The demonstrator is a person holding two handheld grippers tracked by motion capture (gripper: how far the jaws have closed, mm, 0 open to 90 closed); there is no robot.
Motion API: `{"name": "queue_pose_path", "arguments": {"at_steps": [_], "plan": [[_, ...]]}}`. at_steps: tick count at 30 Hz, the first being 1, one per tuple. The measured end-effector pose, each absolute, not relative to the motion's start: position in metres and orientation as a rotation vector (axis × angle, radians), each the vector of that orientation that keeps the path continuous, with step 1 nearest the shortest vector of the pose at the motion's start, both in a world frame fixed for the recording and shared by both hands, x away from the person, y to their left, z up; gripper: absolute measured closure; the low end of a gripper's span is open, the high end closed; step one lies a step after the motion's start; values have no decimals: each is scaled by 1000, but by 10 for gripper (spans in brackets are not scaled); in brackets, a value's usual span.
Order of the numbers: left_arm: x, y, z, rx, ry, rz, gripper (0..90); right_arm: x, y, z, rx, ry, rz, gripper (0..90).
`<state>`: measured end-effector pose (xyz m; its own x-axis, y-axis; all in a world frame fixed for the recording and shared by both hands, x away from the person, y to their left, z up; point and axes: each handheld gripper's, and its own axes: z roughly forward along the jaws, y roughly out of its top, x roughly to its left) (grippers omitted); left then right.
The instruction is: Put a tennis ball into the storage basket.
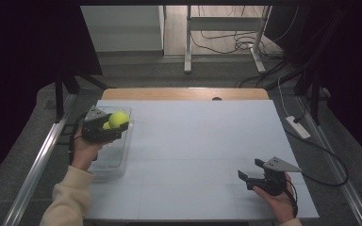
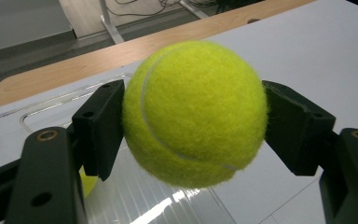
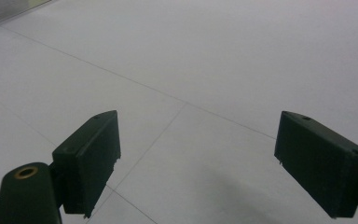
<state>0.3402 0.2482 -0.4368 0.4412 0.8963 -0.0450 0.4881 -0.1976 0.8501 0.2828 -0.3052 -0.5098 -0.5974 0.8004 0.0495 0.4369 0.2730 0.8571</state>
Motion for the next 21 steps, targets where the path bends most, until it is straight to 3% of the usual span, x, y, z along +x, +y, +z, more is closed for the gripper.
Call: {"name": "queue_pose_path", "arguments": {"at_steps": [21], "plan": [[332, 276, -440, 1812, 1244, 628, 270, 283, -304, -510, 1115, 2160, 1258, 143]]}}
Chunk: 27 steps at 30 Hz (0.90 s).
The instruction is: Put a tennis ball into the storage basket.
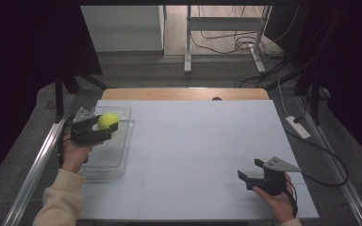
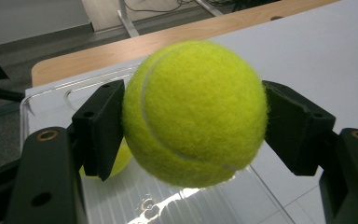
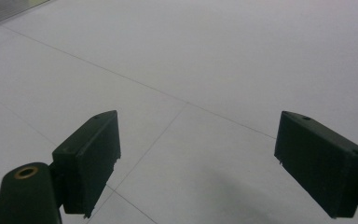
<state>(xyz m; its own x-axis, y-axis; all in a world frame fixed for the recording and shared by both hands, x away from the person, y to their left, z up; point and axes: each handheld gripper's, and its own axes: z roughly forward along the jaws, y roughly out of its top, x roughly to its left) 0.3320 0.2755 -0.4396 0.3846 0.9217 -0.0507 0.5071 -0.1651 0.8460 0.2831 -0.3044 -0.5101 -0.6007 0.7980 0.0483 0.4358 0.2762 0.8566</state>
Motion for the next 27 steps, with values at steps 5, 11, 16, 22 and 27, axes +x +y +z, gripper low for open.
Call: {"name": "queue_pose_path", "arguments": {"at_steps": [5, 11, 16, 22, 27], "plan": [[330, 283, -441, 1805, 1267, 637, 270, 283, -304, -510, 1113, 2162, 1256, 144], [327, 290, -443, 1793, 1288, 642, 270, 283, -304, -510, 1114, 2162, 1256, 144], [326, 295, -444, 1788, 1299, 645, 270, 283, -303, -510, 1112, 2164, 1254, 144], [327, 298, -447, 1798, 1314, 646, 270, 284, -303, -510, 1111, 2164, 1254, 144], [331, 298, -450, 1816, 1331, 642, 270, 284, -303, -511, 1111, 2167, 1253, 143]]}}
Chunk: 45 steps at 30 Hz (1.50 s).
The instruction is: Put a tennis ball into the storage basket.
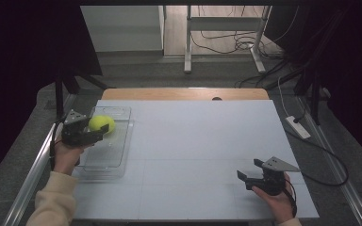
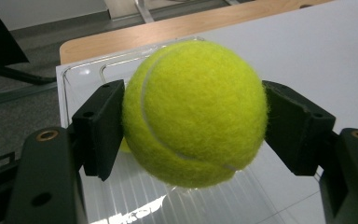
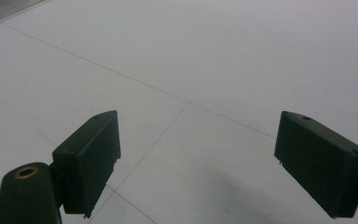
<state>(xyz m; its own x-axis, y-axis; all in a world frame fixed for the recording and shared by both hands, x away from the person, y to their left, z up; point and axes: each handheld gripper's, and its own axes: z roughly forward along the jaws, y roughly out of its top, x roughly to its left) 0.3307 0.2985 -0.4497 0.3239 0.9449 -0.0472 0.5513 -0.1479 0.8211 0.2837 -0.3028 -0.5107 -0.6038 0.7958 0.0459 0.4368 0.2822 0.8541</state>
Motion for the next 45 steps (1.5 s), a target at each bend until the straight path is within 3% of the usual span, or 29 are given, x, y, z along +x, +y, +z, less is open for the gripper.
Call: {"name": "queue_pose_path", "arguments": {"at_steps": [22, 45], "plan": [[344, 306, -466, 1915, 1426, 584, 269, 284, -303, -511, 1112, 2167, 1250, 144], [349, 302, -473, 2006, 1484, 606, 265, 284, -303, -511, 1112, 2167, 1249, 144]]}}
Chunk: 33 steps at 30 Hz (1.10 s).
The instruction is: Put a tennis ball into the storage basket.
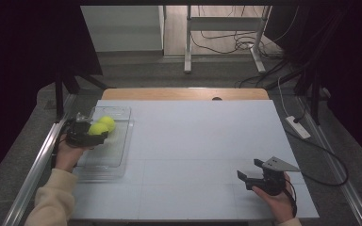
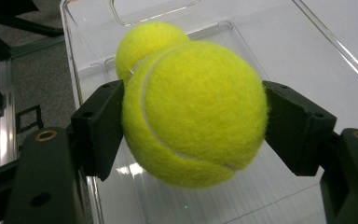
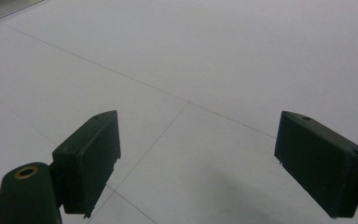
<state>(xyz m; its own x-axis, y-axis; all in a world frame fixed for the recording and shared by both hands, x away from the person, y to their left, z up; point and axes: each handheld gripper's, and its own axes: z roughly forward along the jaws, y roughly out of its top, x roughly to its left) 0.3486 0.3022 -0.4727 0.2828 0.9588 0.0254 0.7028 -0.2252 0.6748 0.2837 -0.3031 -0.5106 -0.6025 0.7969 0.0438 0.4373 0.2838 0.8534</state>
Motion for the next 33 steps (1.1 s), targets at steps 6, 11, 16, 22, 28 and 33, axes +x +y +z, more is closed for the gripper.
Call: {"name": "queue_pose_path", "arguments": {"at_steps": [6, 11, 16, 22, 28, 33], "plan": [[346, 302, -469, 1969, 1480, 628, 192, 283, -303, -510, 1109, 2166, 1250, 144], [340, 302, -464, 1926, 1437, 639, 134, 284, -303, -511, 1111, 2168, 1252, 144], [337, 302, -465, 1899, 1398, 645, 115, 283, -303, -510, 1105, 2160, 1251, 146], [332, 303, -463, 1855, 1361, 626, 103, 284, -303, -511, 1108, 2164, 1252, 146], [325, 299, -462, 1843, 1314, 616, 83, 285, -303, -511, 1109, 2167, 1252, 146], [320, 297, -460, 1828, 1292, 614, 81, 287, -302, -513, 1110, 2177, 1263, 146]]}}
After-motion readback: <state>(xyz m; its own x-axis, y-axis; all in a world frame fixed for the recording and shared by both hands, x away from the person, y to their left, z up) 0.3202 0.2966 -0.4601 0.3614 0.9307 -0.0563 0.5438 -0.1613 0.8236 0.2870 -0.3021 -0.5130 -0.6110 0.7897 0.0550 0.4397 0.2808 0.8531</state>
